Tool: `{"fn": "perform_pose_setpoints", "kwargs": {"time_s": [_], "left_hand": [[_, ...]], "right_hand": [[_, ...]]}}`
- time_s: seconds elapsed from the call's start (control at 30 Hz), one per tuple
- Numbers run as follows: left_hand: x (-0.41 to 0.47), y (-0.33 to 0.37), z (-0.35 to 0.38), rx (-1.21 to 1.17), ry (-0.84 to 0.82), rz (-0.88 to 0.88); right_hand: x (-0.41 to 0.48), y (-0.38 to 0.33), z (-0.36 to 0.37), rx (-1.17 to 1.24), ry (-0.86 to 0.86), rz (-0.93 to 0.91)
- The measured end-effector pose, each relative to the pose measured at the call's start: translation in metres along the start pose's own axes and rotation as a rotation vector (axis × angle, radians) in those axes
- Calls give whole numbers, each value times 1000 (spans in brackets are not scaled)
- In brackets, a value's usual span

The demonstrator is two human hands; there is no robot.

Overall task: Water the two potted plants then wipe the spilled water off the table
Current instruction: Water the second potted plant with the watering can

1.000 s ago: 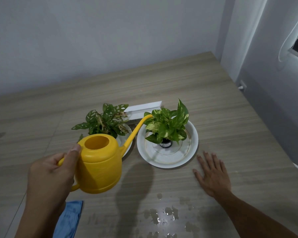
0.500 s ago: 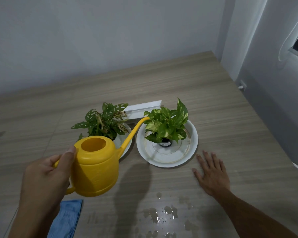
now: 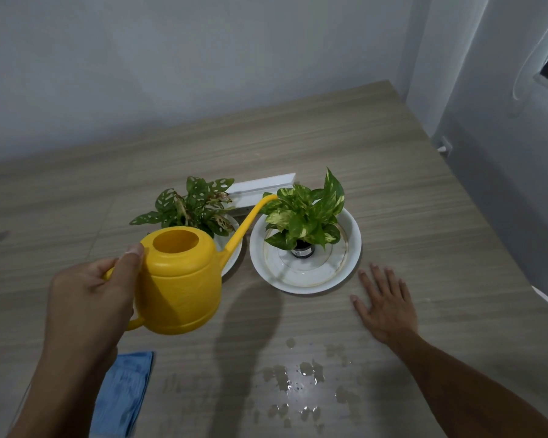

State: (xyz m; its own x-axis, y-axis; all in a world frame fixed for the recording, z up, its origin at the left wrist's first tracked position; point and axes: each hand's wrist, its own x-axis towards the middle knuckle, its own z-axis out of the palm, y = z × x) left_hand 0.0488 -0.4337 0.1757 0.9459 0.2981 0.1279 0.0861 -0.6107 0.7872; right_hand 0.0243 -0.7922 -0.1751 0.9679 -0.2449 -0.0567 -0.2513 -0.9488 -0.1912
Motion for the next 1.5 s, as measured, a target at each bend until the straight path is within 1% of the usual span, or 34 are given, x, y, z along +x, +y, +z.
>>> {"fn": "perform_pose_setpoints", "kwargs": {"time_s": [0.23,0.87,0.97,1.13,1.3,1.5], "left_hand": [[3,-8,-7,-39,-36,-6],[-1,6,-10,-14,-36,-4],[2,4,-9,-1,-30,-26],[4,4,-9,2,-55,-26],[10,0,-7,16,-26,-16],[18,-2,-7,-59,-50,11]], "right_hand": [[1,1,-1,4,-8,-1],[1,1,0,-8,-35,6],[2,1,-1,-3,-35,1],[1,1,-3,4,-31,-1],[0,0,-4,0,-32,-6],[1,1,-2,1,-24,-11]]}}
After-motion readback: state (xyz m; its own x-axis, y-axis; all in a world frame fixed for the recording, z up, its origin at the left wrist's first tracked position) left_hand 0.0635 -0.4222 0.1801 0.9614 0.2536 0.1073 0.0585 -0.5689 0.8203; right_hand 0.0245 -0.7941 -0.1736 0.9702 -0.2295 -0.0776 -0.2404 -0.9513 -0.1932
